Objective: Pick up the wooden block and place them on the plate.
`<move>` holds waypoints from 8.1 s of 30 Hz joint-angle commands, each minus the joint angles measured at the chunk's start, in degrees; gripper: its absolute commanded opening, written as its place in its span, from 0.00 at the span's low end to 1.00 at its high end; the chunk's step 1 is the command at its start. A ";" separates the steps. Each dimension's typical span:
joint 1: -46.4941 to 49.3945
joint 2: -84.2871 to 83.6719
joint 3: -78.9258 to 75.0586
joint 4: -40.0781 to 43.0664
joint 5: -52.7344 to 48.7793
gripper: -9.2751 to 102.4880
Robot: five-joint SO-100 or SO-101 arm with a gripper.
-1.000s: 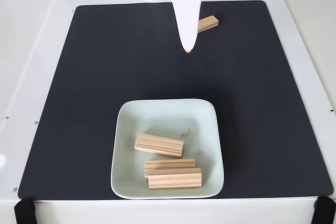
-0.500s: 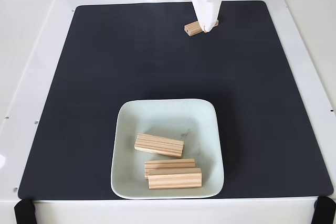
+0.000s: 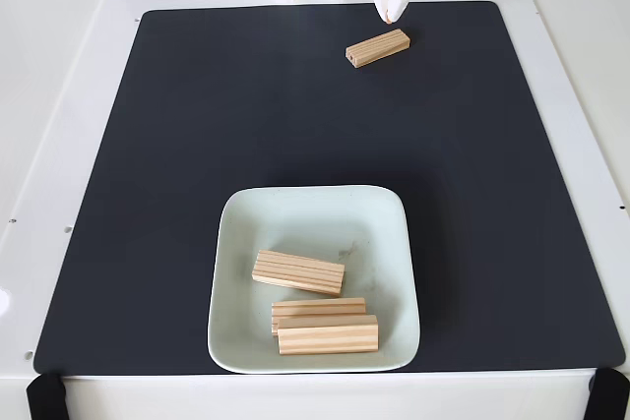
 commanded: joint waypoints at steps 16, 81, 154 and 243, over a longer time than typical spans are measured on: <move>-0.26 9.84 7.65 -3.96 2.02 0.08; 2.64 8.96 9.23 -2.11 -17.40 0.08; 1.41 0.44 15.21 -7.47 -22.32 0.29; 2.81 -5.62 18.37 -15.56 -22.15 0.08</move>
